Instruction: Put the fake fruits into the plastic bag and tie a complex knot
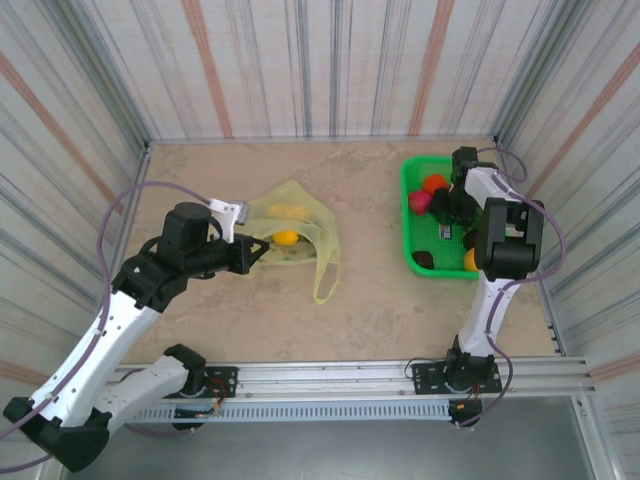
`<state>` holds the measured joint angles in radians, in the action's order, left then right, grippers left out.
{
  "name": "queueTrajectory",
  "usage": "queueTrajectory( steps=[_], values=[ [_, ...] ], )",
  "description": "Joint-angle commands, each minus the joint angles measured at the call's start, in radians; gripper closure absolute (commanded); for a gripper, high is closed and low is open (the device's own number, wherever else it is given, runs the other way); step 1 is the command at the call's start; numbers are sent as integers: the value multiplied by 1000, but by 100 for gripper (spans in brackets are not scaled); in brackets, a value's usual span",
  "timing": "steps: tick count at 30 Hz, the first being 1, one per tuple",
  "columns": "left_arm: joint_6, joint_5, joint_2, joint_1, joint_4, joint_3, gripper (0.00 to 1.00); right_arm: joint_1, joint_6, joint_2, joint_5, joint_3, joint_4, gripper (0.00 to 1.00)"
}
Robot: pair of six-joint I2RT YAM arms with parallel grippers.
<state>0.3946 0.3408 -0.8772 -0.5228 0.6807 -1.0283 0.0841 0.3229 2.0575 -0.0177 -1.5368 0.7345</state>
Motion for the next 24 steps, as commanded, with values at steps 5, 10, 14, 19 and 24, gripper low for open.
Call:
queueTrajectory(
  steps=[5, 10, 14, 19, 24],
  values=[
    [-23, 20, -2, 5, 14, -35, 100, 11, -43, 14, 3, -51, 17, 24],
    [-25, 47, -3, 5, 15, -38, 100, 11, -54, 36, -18, -64, 9, 21],
    [-24, 49, 13, 5, 23, -41, 100, 12, -45, 33, -17, -60, 1, 33],
    [-20, 52, 20, 4, 20, -40, 100, 0, -30, -39, -18, -42, -13, 42],
    [-18, 56, 24, 4, 14, -38, 100, -7, -13, -149, -65, -15, -1, 42]
  ],
)
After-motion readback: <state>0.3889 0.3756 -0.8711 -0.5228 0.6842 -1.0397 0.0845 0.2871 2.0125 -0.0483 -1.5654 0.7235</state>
